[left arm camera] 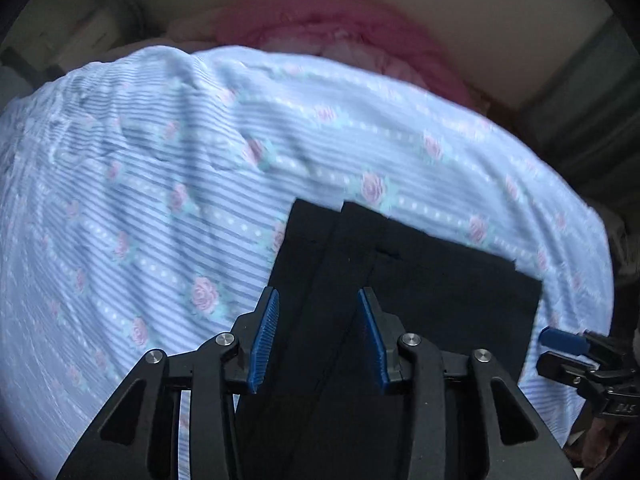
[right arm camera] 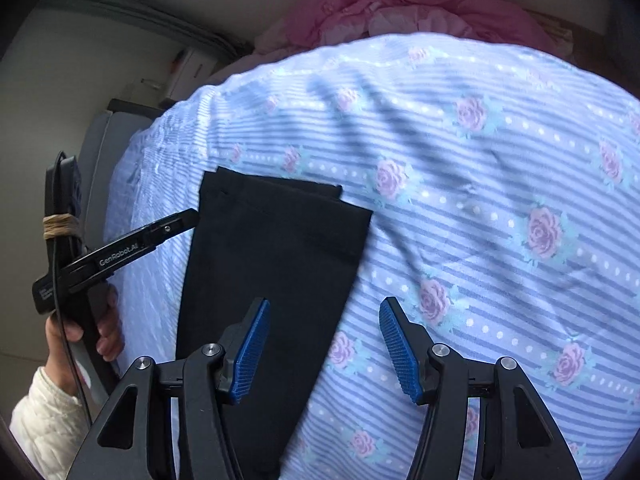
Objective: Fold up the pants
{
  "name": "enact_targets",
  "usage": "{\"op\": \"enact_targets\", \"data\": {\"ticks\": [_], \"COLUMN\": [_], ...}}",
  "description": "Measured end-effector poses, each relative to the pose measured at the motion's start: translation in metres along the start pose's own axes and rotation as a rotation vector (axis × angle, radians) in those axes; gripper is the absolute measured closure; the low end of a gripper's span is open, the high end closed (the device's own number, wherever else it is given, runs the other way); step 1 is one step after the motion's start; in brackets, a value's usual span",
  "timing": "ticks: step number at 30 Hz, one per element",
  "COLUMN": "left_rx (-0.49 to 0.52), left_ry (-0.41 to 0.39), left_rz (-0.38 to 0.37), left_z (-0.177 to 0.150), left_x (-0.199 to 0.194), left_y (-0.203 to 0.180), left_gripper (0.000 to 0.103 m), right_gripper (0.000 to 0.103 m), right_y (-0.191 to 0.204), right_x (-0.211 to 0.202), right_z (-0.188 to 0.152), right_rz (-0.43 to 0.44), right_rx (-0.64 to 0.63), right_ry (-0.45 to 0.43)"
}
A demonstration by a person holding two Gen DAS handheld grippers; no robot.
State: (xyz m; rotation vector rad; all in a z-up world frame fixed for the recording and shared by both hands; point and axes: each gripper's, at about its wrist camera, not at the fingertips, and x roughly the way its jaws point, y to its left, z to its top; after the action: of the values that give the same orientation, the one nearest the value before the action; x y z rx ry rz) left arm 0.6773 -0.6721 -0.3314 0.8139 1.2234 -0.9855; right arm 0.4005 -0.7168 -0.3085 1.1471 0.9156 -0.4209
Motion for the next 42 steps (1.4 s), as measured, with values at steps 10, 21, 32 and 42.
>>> {"op": "enact_targets", "data": {"ticks": [10,21,32,42], "left_rx": [0.013,-0.108,-0.221,-0.519], "left_ry": [0.017,-0.078,-0.246,-0.164], "left_rz": [0.042,0.011,0.058,0.099], "left_z": [-0.001,-0.007,-0.028,-0.281], "left_x": [0.03,-0.001,-0.084,-0.171], "left_y": [-0.005,0.05,0.066,0.047], "left_gripper": [0.099,0.1,0.065,0.038], "right_gripper": [0.044,0.045,0.045,0.045], "right_y": [0.009,0.028,0.074,0.151], "right_x": [0.014,0.024,-0.026,-0.064], "right_z": [0.009,0.029,0.003,-0.109], "right_rz": [0.003,-0.015,-0.075,0.017], "right_rx": [-0.025,-0.071,-0.227,-0.612], "right_ry": [-0.008,-0.035,-0.114,0.006]}}
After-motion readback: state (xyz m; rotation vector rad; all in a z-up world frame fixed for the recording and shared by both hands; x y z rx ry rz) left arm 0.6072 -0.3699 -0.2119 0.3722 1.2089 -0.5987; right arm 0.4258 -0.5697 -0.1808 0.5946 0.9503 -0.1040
